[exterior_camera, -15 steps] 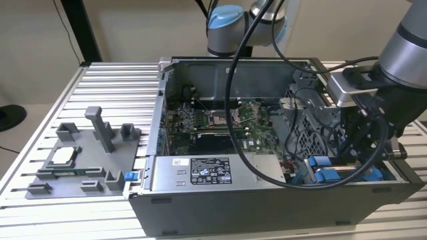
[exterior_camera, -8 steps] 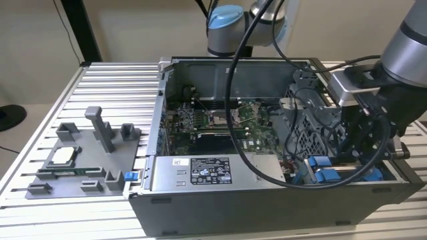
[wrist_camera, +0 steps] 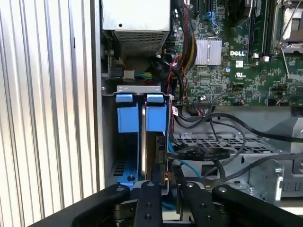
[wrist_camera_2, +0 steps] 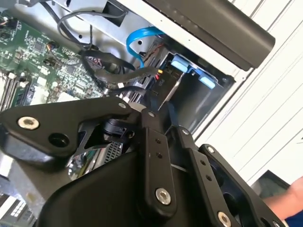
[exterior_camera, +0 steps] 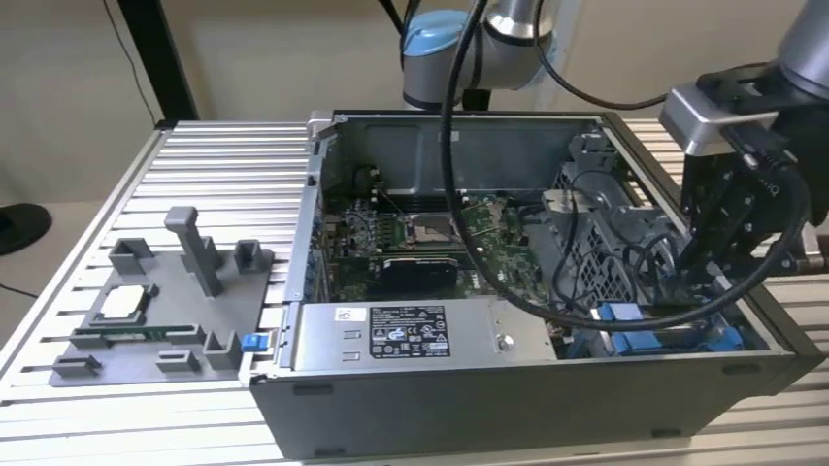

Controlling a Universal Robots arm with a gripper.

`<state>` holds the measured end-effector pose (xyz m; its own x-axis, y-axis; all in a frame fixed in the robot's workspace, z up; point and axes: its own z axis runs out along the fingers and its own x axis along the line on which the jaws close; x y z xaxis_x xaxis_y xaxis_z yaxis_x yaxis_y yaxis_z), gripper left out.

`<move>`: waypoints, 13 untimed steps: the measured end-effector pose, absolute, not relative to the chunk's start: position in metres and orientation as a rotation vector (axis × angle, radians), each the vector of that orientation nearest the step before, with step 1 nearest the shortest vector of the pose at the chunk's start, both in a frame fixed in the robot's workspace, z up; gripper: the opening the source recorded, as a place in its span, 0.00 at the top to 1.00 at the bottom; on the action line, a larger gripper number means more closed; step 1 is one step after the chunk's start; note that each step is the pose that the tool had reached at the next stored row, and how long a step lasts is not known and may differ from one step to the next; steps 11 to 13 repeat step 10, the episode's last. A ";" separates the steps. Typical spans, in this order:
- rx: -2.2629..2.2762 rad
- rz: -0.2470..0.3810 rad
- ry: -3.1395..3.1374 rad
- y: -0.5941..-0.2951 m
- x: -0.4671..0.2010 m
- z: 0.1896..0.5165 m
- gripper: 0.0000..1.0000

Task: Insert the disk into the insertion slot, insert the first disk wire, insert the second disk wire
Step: 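Insert the second disk wire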

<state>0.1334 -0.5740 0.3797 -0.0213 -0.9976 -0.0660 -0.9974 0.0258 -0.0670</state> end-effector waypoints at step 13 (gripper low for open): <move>-2.129 -0.002 2.180 -0.574 0.133 0.395 0.00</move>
